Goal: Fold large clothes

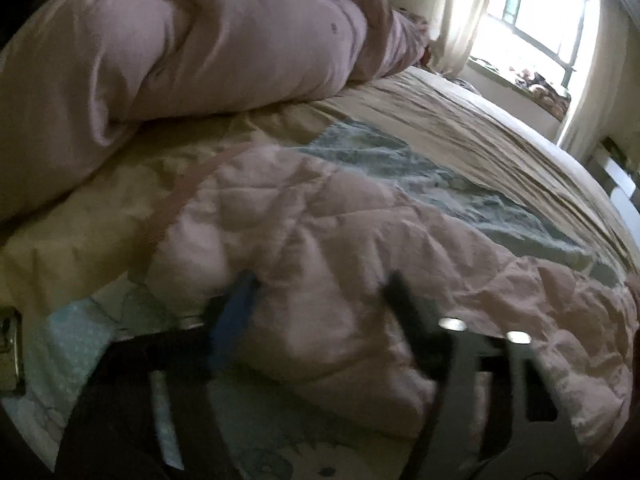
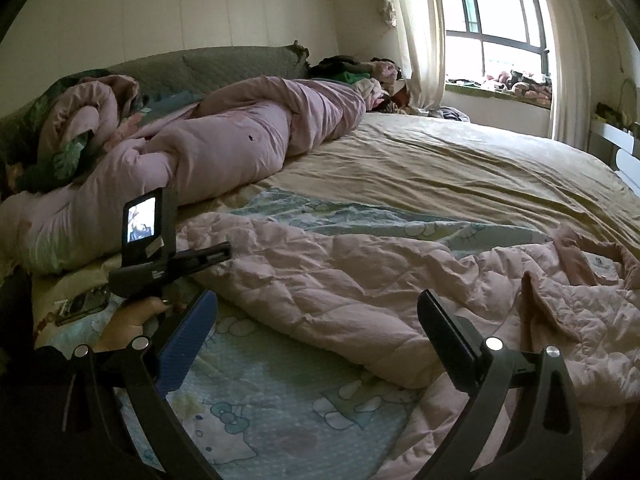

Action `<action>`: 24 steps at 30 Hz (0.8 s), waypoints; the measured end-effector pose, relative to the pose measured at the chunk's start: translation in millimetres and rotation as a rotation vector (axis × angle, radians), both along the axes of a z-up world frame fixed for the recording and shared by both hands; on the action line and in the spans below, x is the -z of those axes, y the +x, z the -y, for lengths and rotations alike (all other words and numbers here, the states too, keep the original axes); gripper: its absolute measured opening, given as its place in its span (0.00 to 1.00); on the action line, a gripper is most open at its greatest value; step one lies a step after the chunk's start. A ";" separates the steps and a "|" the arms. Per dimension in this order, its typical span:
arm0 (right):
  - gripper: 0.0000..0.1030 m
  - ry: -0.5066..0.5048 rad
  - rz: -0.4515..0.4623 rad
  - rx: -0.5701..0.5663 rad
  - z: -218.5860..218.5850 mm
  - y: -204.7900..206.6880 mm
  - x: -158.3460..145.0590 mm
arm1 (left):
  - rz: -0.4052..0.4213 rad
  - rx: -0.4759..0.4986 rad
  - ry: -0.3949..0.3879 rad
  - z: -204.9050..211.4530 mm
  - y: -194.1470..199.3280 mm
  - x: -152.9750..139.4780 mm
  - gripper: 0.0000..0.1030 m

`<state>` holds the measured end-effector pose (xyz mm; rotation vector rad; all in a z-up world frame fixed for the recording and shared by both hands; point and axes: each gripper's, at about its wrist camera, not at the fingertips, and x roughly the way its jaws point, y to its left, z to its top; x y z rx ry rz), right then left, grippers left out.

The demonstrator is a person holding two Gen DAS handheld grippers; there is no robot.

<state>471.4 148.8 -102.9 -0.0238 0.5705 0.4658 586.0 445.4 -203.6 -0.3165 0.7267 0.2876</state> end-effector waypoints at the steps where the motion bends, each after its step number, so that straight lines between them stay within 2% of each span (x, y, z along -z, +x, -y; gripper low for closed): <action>1: 0.96 0.002 -0.001 -0.001 -0.1 0.6 0.5 | 0.009 -0.003 -0.026 -4.9 -1.1 0.6 0.40; 4: 0.96 0.006 0.004 -0.002 0.7 0.1 0.5 | 0.022 -0.005 -0.047 -11.3 -3.7 0.5 0.26; 7: 0.96 0.004 0.004 0.001 1.0 0.6 0.6 | 0.027 -0.001 -0.019 -7.2 -5.3 -2.4 0.14; 8: 0.96 0.005 0.004 0.002 1.6 0.5 0.0 | 0.029 -0.002 0.002 -4.2 -5.5 -4.2 0.06; 16: 0.96 0.000 -0.009 0.040 15.4 4.8 1.5 | 0.052 0.013 0.063 3.3 -12.2 -18.2 0.04; 21: 0.96 -0.008 -0.011 0.064 31.1 6.6 0.6 | 0.092 0.029 0.100 18.5 -23.0 -40.6 0.04; 24: 0.96 -0.001 -0.014 0.083 43.7 7.2 -2.7 | 0.131 0.061 0.155 44.1 -31.7 -64.4 0.04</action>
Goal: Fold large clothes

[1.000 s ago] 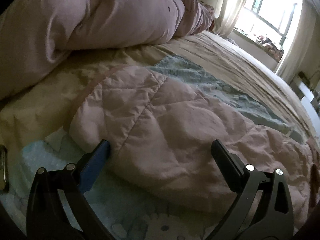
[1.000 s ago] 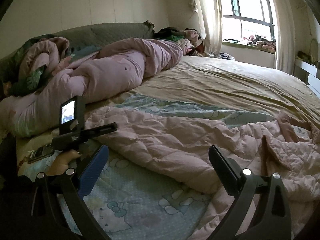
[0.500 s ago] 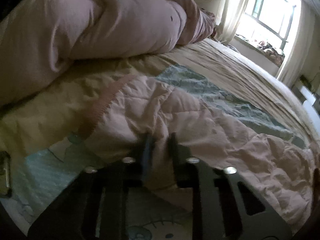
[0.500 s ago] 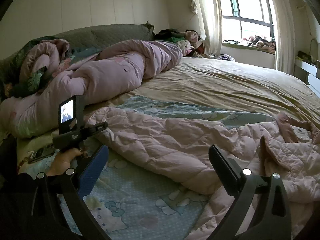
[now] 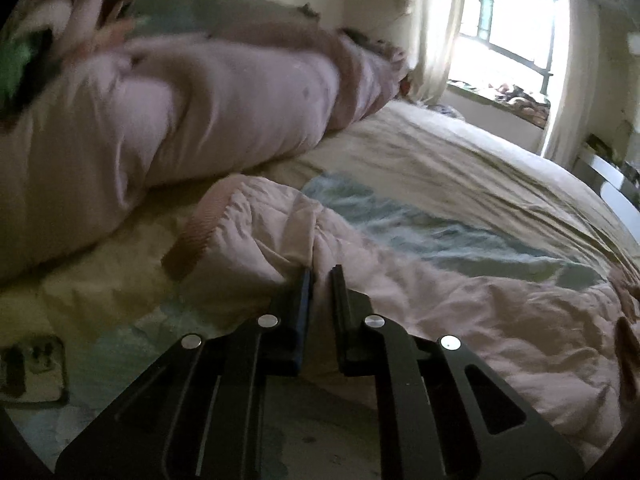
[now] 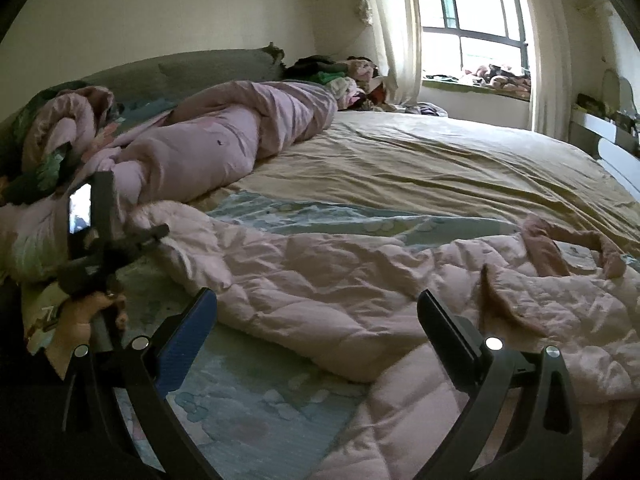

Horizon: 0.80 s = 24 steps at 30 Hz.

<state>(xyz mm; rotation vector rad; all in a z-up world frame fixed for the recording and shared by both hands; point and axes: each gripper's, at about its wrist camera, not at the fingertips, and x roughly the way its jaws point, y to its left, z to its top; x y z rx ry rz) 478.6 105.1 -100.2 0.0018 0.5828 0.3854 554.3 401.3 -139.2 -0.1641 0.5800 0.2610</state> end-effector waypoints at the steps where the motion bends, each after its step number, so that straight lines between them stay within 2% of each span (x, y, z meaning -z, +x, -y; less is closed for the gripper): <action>1: 0.96 0.007 -0.003 0.007 5.5 0.0 -1.3 | 0.009 0.012 0.013 8.3 -1.8 -5.6 0.04; 6: 0.96 0.017 -0.003 0.058 40.0 -1.2 -9.7 | 0.059 0.115 0.058 76.8 -10.3 -38.7 0.04; 9: 0.96 0.016 -0.001 0.101 69.7 -2.1 -12.2 | 0.063 0.177 0.072 122.0 -9.8 -47.2 0.04; 11: 0.96 0.025 -0.004 0.138 95.4 -2.1 -13.7 | 0.058 0.226 0.069 151.2 -10.4 -47.6 0.00; 16: 0.96 0.024 -0.011 0.220 156.2 -2.3 -11.0 | 0.050 0.366 0.084 238.1 -13.9 -44.5 0.00; 21: 0.96 0.057 -0.028 0.305 218.3 -3.3 -3.4 | 0.036 0.460 0.117 315.5 -17.3 -30.0 0.00; 24: 0.96 0.060 -0.037 0.332 241.9 -1.9 0.9 | 0.020 0.482 0.106 337.5 -13.2 -22.4 0.00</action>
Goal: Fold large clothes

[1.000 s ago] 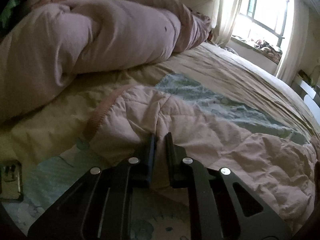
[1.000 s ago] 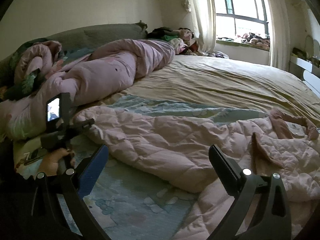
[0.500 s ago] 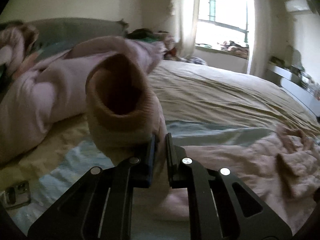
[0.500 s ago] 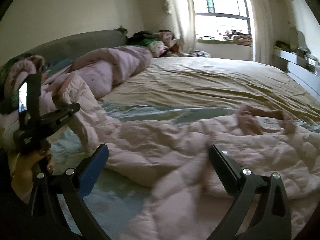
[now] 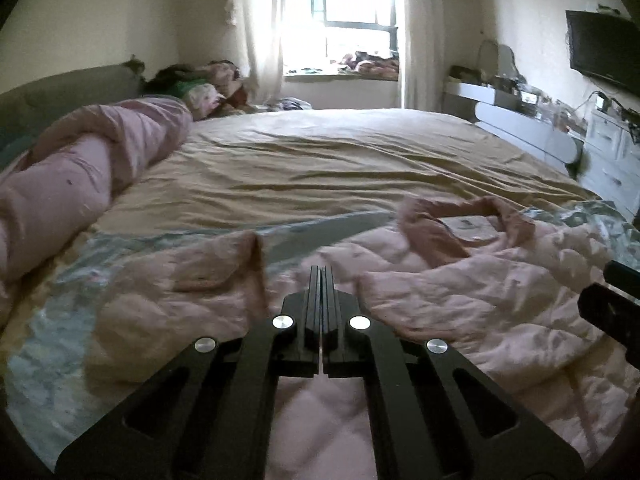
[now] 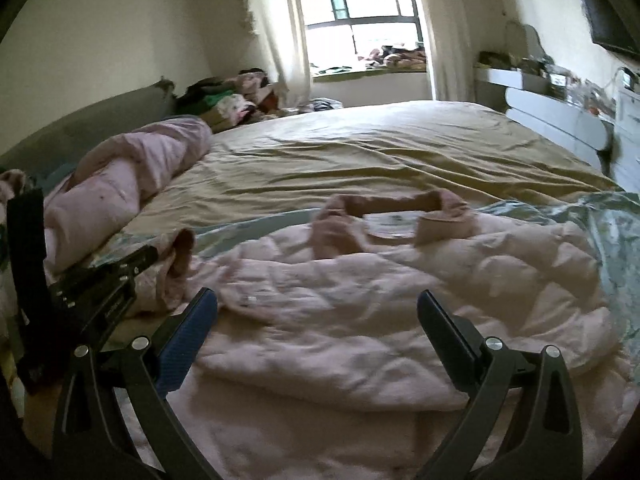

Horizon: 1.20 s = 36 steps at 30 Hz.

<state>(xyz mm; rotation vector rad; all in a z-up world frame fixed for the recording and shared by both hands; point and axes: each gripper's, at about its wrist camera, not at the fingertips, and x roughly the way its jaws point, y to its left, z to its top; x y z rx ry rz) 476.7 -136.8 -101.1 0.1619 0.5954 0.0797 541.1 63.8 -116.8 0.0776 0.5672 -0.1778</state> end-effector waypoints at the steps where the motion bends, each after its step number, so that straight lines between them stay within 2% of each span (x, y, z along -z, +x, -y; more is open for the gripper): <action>1: 0.96 0.001 -0.003 0.007 6.7 0.8 2.0 | -0.006 0.001 0.000 1.2 0.1 2.0 0.00; 2: 0.96 0.001 -0.005 0.009 8.6 2.0 3.0 | -0.016 0.002 -0.003 4.3 0.5 3.8 0.00; 3: 0.96 0.002 -0.009 0.012 12.9 3.9 5.2 | -0.028 -0.003 -0.003 5.2 1.6 6.7 0.12; 4: 0.96 0.002 -0.013 0.014 14.4 6.1 7.2 | -0.032 -0.021 0.009 4.9 1.8 8.1 0.35; 5: 0.96 0.006 -0.022 0.012 15.3 9.1 10.4 | -0.015 -0.050 0.023 3.3 -1.5 7.3 0.85; 6: 0.96 0.011 -0.030 0.009 14.7 11.8 13.2 | 0.021 -0.081 0.032 -0.9 -7.1 5.1 0.92; 7: 0.96 0.018 -0.042 0.004 12.9 15.2 16.9 | 0.065 -0.102 0.038 -10.1 -13.9 2.4 0.92; 11: 0.96 0.022 -0.077 -0.025 -11.4 30.4 26.6 | 0.101 -0.127 0.048 -38.4 -22.7 -7.9 0.92; 17: 0.96 0.050 -0.081 -0.103 -64.1 52.5 33.2 | 0.183 -0.273 0.085 -118.0 -32.8 -25.4 0.92; 21: 0.96 0.036 -0.062 -0.196 -108.8 63.1 32.9 | 0.169 -0.375 0.095 -170.8 -29.3 -23.4 0.92; 22: 0.92 0.015 -0.058 -0.212 -120.8 66.5 33.0 | 0.168 -0.389 0.089 -180.0 -29.1 -23.7 0.92; 23: 0.82 -0.009 -0.063 -0.232 -135.0 71.6 34.1 | 0.168 -0.403 0.084 -188.4 -29.0 -22.8 0.92; 25: 0.77 -0.006 -0.088 -0.274 -151.5 80.5 37.6 | 0.168 -0.437 0.083 -204.1 -29.3 -20.5 0.92; 29: 0.79 -0.010 -0.127 -0.349 -179.5 92.3 51.7 | 0.155 -0.484 0.063 -229.1 -29.9 -9.3 0.92; 34: 0.78 0.045 -0.148 -0.434 -198.6 103.7 60.0 | 0.122 -0.503 0.045 -246.5 -28.3 5.3 0.92; 36: 0.67 0.044 -0.151 -0.455 -206.4 108.8 59.2 | 0.113 -0.500 0.047 -247.8 -26.7 9.9 0.92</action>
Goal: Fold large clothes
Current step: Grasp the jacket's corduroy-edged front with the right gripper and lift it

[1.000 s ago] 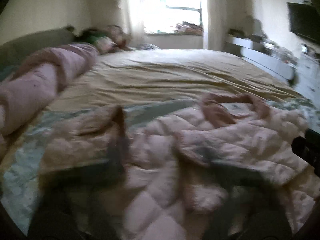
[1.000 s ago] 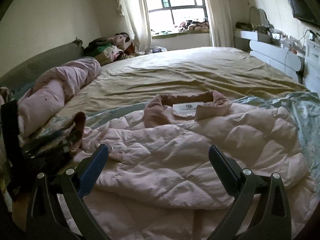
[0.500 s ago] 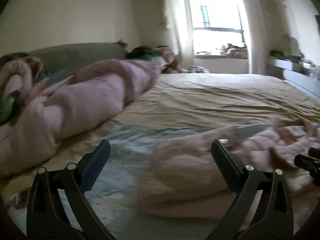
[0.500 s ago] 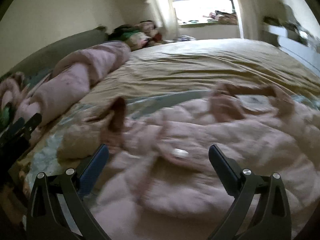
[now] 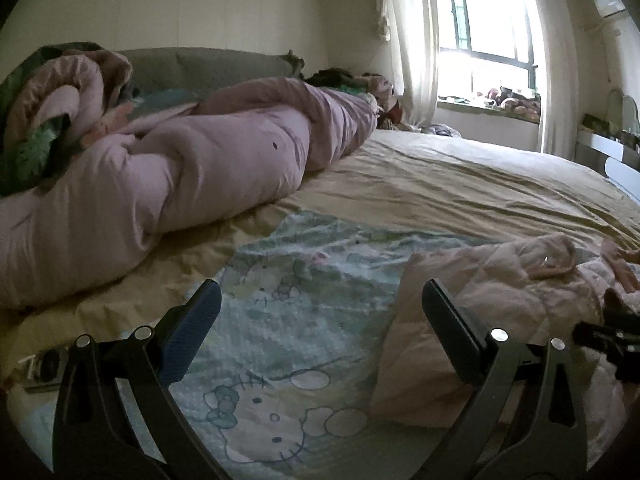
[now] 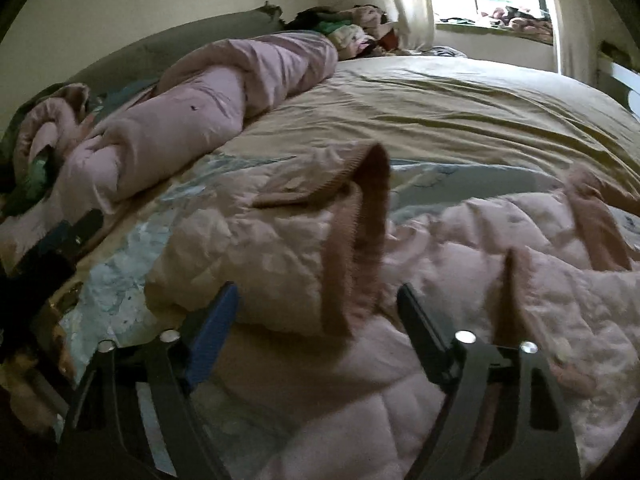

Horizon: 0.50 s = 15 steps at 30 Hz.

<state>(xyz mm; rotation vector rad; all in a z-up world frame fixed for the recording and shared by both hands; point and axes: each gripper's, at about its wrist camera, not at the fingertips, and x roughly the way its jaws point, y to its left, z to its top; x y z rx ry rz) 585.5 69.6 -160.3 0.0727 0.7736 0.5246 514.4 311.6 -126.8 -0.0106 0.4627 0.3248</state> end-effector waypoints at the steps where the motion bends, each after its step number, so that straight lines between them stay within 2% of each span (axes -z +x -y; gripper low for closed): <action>1: 0.58 0.002 -0.009 -0.016 -4.6 2.7 0.4 | -0.002 0.000 0.005 0.0 0.5 2.0 0.92; 2: 0.51 0.002 -0.027 -0.030 -9.4 6.3 2.1 | -0.004 0.001 0.007 -0.1 0.9 3.6 0.92; 4: 0.50 0.000 -0.059 -0.040 -15.9 10.6 6.5 | -0.010 0.001 0.007 -1.4 1.9 6.4 0.92; 6: 0.45 -0.004 -0.085 -0.044 -20.7 14.1 11.5 | -0.014 -0.003 0.002 -4.3 3.0 8.5 0.92; 7: 0.34 -0.011 -0.085 -0.043 -21.5 14.5 12.6 | -0.017 -0.006 -0.002 -6.0 3.4 9.6 0.92; 8: 0.19 -0.016 -0.083 -0.045 -22.3 13.7 13.2 | -0.019 -0.007 -0.007 -7.3 3.7 10.5 0.92; 11: 0.11 -0.018 -0.082 -0.072 -27.0 9.1 13.4 | -0.023 -0.011 -0.020 -11.0 4.2 11.9 0.92; 15: 0.09 -0.016 -0.037 -0.069 -23.9 -0.1 7.5 | -0.023 -0.006 -0.019 -10.3 2.3 10.2 0.92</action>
